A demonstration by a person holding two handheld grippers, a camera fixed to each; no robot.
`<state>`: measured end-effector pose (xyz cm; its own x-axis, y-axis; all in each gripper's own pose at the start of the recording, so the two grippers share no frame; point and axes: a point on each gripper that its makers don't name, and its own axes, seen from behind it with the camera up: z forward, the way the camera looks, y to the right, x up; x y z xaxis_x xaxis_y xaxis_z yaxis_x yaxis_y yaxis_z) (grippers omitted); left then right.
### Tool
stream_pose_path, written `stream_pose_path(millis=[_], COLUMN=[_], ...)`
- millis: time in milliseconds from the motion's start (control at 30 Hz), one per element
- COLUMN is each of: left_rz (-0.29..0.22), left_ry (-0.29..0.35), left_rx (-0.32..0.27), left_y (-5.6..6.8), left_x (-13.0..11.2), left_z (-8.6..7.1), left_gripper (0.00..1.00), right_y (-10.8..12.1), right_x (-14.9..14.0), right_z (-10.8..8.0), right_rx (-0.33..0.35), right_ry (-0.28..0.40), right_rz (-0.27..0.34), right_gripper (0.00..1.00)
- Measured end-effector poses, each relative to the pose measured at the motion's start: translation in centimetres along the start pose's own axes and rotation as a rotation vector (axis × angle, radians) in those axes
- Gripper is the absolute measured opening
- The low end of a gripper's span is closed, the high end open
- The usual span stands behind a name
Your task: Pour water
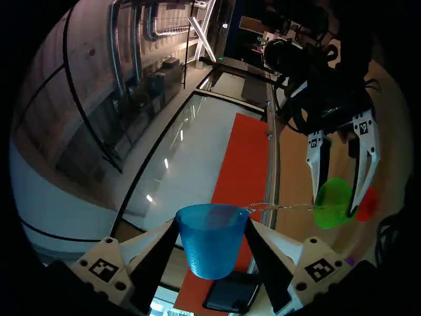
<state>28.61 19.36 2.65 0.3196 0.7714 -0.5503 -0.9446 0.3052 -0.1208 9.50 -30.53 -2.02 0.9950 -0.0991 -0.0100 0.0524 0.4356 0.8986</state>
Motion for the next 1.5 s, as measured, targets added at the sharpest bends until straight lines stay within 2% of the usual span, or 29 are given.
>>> stream_pose_path(millis=[267,1000,1500], left_rz=[0.033,0.134,0.199], left_ry=[0.003,0.015,0.021], left_rx=[0.005,0.013,0.017], left_y=[-0.4,-0.6,-0.1], left_x=[0.2,1.1,1.4], left_z=[0.2,0.3,0.4], left_gripper=[0.87,0.87,0.87], right_y=[0.1,0.2,0.3], right_x=[0.0,-0.1,0.0], right_z=[0.0,-0.2,-0.3], right_rx=[-0.001,-0.007,-0.013], right_ry=[0.001,0.005,0.009], right_rz=[-0.001,-0.006,-0.008], right_gripper=[0.92,0.92,0.92])
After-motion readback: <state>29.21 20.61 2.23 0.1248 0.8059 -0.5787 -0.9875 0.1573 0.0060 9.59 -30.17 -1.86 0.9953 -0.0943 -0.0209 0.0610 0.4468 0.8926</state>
